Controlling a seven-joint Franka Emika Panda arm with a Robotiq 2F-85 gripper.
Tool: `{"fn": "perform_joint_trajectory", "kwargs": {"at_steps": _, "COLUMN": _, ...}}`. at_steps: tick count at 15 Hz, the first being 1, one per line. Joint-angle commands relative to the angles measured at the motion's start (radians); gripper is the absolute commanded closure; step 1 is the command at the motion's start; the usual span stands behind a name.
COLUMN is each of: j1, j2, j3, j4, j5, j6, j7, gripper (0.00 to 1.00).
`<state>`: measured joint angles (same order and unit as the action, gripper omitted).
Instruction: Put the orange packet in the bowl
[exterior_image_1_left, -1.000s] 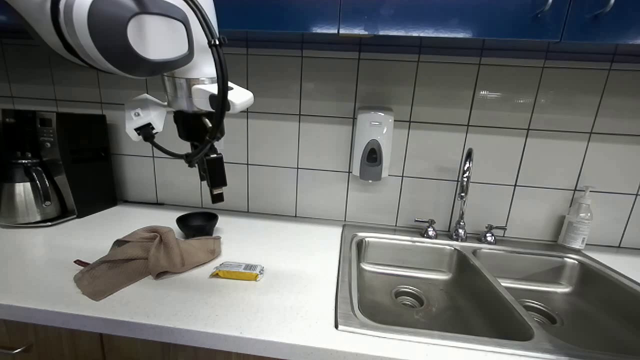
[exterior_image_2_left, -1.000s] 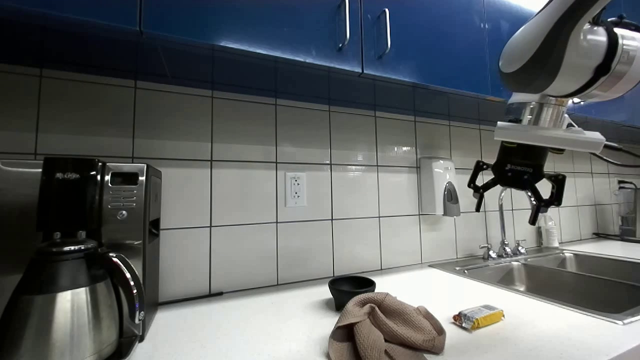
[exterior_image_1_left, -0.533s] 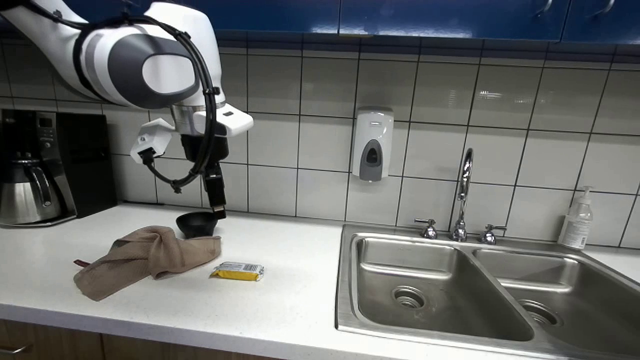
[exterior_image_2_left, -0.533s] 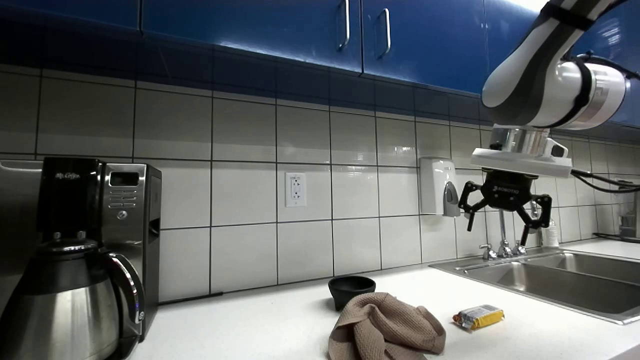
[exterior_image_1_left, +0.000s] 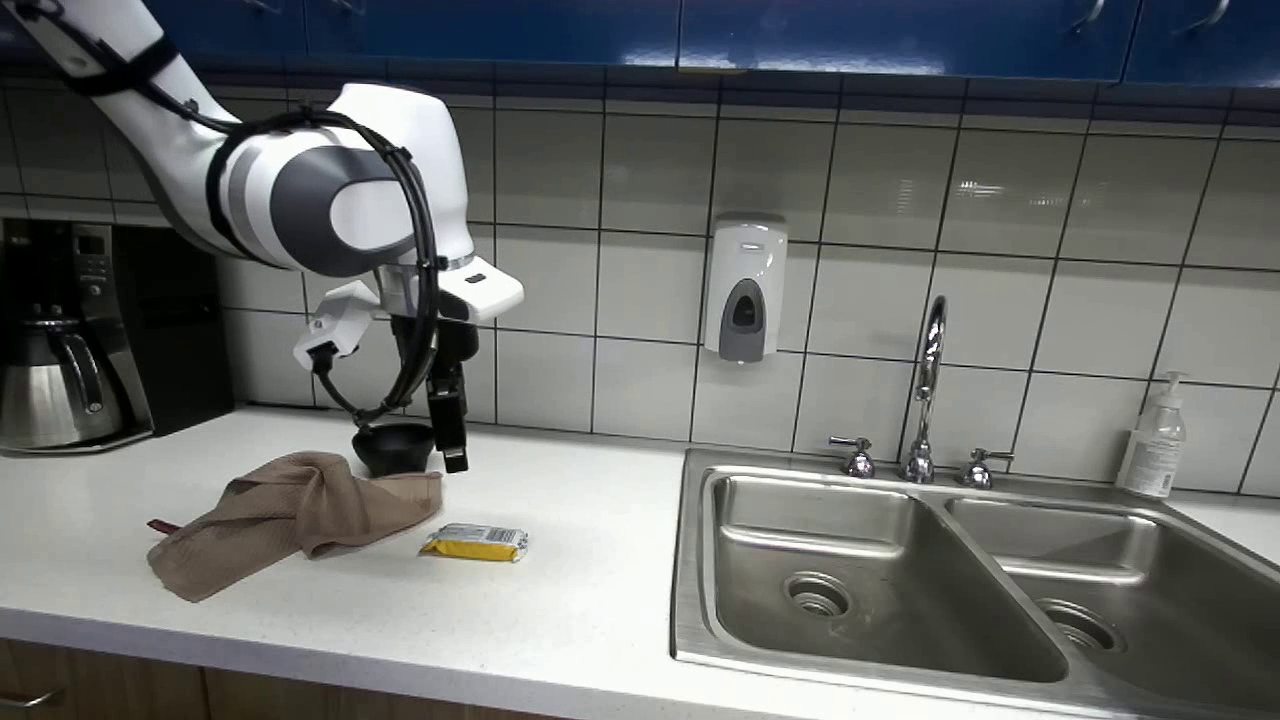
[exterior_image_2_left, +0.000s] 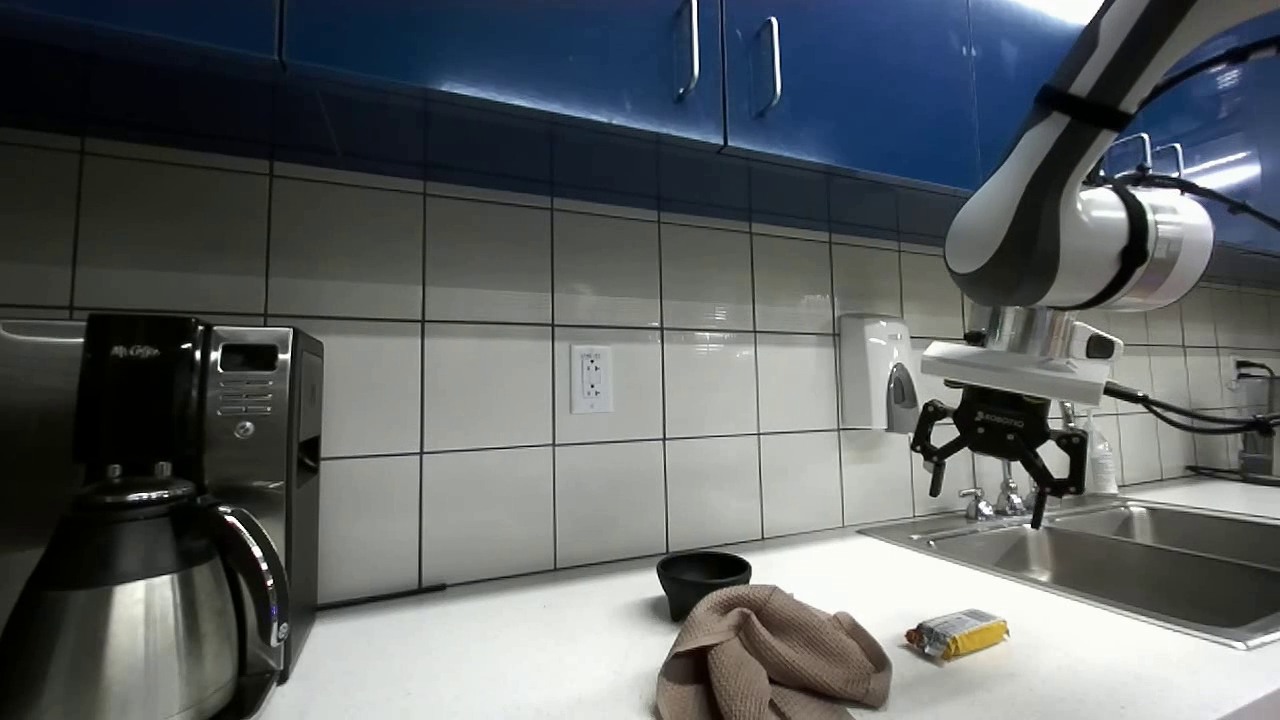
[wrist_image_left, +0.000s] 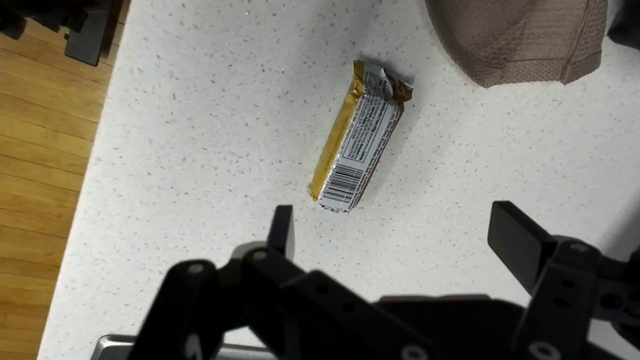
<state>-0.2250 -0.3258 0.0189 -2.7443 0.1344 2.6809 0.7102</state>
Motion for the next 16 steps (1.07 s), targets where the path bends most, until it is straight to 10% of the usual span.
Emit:
{"fn": "perform_joint_trajectory", "kwargs": {"at_steps": 1, "j1": -0.014, "j2": 0.111, "j3": 0.014, "j4": 0.071, "j5": -0.029, "j6": 0.034, "j7": 0.063, "gripper": 0.0}}
{"fn": "perform_joint_trajectory", "kwargs": {"at_steps": 16, "j1": 0.092, "j2": 0.365, "j3": -0.057, "j4": 0.19, "j5": -0.199, "j6": 0.047, "j7": 0.318, "gripper": 0.0}}
